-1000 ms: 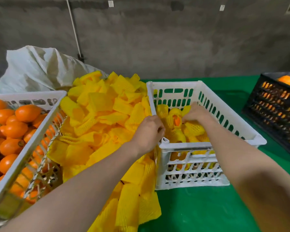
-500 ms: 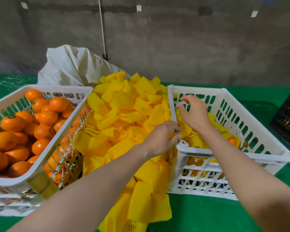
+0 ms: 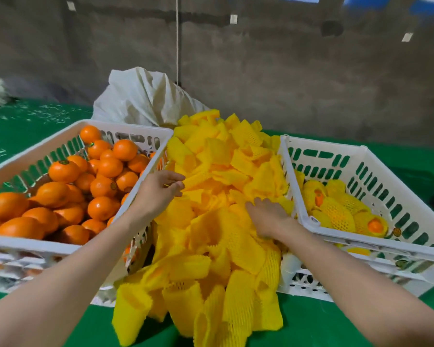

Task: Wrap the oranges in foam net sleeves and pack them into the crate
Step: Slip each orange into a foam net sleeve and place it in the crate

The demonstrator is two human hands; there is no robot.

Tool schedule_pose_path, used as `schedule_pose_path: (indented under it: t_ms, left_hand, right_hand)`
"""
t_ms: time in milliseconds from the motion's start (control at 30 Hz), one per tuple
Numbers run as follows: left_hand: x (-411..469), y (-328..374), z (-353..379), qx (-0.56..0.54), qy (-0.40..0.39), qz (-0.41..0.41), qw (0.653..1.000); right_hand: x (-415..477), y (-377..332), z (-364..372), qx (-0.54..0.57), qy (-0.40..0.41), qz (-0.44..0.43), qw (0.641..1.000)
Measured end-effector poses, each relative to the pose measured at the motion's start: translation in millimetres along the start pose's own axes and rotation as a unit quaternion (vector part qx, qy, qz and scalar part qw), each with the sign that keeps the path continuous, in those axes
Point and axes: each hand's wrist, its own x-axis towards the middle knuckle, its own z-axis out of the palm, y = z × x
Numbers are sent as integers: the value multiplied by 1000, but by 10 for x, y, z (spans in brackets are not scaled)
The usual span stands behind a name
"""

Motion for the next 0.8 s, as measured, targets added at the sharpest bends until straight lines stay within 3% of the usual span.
schedule_pose_path:
  t_ms: [100,200,267,367,433,500,567,667,800]
  left_hand:
    - [-63,-100,-65,-18,0,-19,1000]
    - [-114,-102,-80,-29,-42,-16,999]
    - [-150,-35,-85,-32,-90,7,995]
    - [-185,92,-106,-65,-150,31,986]
    - [-212,147,-150,-99,-155,24,983]
    - [-243,156,-208,-73,-112,47,990]
    - [-244,81,-277,-4,-52,54,997]
    - [-240,-61,-404,44,3,63,997]
    - [-167,-228,-643,97,36,89,991]
  right_hand:
    - [23,55,-218,155,150,35,976]
    - [-53,-7,-572,376,275,28,884]
    - [-136,-140,-774,512,268,-2,816]
    - [-243,-399,-953,715,134,-55,684]
    - [-252,-537,-1004,750,111,-52,650]
    - [-237,-636,-1038,707,179,-45,682]
    - [-235,-749,-1092,613,263,-74,741]
    - [-186,-968,-1140,451,316,-109,827]
    - [-64,-1280,-1288,356,328,-137,864]
